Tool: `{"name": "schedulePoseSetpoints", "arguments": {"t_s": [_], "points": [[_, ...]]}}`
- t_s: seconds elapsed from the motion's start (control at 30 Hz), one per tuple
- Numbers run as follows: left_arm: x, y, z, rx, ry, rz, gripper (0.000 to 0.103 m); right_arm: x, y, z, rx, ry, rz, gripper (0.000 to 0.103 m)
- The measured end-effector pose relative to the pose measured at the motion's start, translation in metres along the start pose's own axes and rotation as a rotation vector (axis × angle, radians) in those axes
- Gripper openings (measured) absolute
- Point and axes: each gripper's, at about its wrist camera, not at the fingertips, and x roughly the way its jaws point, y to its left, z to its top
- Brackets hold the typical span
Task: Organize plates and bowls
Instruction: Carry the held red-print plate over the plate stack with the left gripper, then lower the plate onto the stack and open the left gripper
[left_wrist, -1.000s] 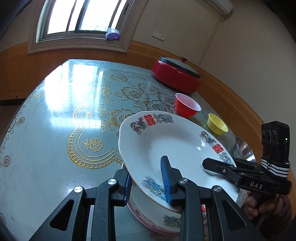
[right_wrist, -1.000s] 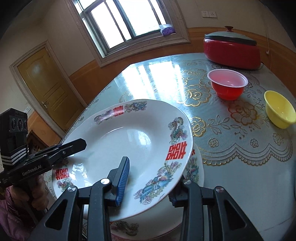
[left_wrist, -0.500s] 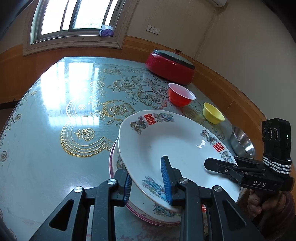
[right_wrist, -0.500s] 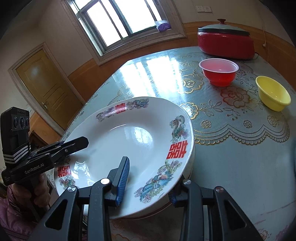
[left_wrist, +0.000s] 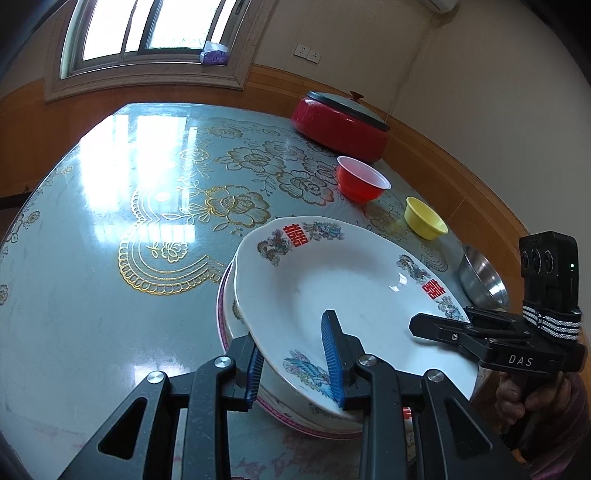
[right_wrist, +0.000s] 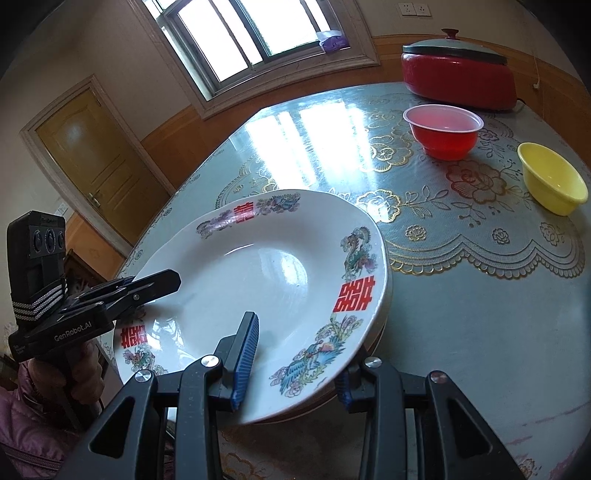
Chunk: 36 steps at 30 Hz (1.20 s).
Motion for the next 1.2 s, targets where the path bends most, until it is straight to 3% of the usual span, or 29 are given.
{"name": "schedulePoseSetpoints", "arguments": {"t_s": [0.43,0.8,0.97,1.2], "points": [[0.006,-0.002,-0.005,0.014,0.045,-0.020,0.035,-0.006,-0.006,-0.003,0.000,-0.003,-0.004,0.036],[0.003,0.003,-0.008,0.016,0.069,-0.079,0.035,-0.016,-0.014,-0.006,-0.009,0.036,0.072,0.035],[-0.004,-0.002,-0.013,0.075,0.069,-0.067,0.032,-0.028,-0.016,-0.002,-0.063,0.060,0.055,0.035],[-0.009,0.002,-0.017,0.064,0.071,-0.102,0.034,-0.027,-0.021,0.034,-0.073,-0.033,-0.061,0.035]]}}
